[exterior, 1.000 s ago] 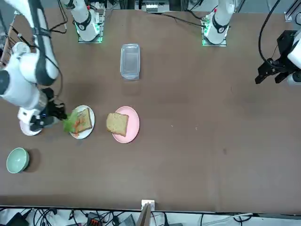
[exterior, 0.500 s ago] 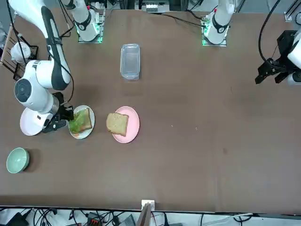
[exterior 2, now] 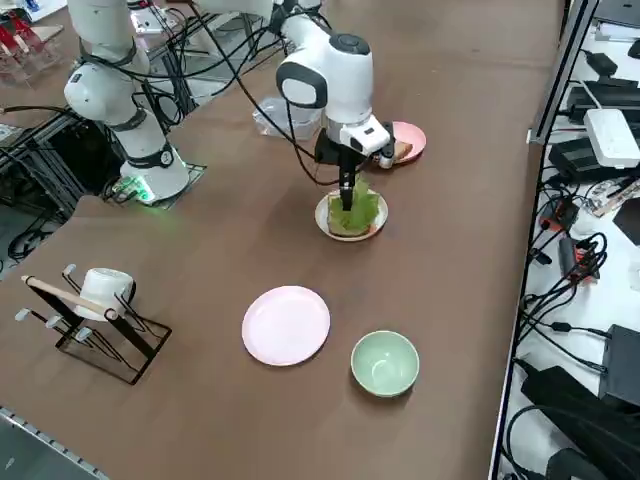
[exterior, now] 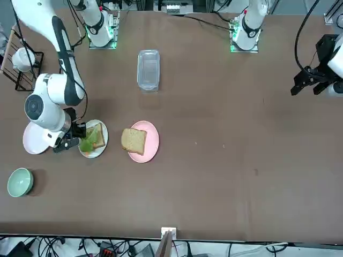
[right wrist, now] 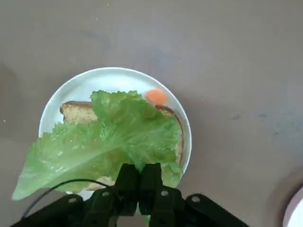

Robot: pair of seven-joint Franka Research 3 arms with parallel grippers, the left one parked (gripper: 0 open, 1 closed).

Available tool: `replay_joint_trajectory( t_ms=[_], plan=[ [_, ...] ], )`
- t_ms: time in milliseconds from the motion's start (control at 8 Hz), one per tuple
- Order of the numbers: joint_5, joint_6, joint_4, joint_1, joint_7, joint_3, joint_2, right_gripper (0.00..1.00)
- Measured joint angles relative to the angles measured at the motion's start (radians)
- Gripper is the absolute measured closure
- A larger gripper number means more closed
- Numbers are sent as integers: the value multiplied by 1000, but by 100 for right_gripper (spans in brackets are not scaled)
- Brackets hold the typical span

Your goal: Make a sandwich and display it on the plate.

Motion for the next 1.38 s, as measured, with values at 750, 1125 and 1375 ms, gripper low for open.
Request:
replay_joint_trajectory(
  t_ms=[750, 1125, 1375],
  plan=[
    [0, 0, -5, 0, 0, -1, 12, 69],
    [0, -6, -1, 0, 0, -3, 6, 16],
    [-1, -82, 38, 0, 0, -5, -31, 0]
  ],
)
